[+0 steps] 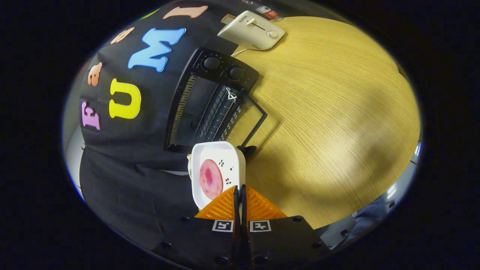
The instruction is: Open the toaster oven, put the food inside, and close the toaster oven door.
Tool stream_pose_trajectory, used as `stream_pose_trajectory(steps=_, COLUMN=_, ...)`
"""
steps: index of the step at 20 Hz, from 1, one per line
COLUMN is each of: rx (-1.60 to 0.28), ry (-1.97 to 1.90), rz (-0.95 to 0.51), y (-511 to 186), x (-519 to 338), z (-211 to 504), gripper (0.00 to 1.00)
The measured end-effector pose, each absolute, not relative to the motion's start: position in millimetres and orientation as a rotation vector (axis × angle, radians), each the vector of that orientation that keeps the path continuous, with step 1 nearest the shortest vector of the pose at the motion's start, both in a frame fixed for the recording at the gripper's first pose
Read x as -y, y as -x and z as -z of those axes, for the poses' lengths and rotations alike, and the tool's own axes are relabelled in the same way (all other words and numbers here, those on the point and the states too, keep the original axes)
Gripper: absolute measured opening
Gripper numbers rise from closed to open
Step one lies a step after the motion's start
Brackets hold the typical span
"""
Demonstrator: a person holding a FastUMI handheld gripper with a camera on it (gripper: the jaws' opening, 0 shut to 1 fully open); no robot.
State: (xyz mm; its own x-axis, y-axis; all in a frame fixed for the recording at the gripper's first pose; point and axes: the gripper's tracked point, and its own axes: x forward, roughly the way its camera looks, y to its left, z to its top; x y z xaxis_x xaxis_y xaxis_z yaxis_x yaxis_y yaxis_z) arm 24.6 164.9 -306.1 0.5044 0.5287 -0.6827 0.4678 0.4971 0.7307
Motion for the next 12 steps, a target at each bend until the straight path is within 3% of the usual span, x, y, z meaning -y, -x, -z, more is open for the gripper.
stream_pose_trajectory(steps=12, rx=-0.944, ry=-1.317, rz=0.167, y=-131.8, x=-205.0, z=330.7, gripper=0.02)
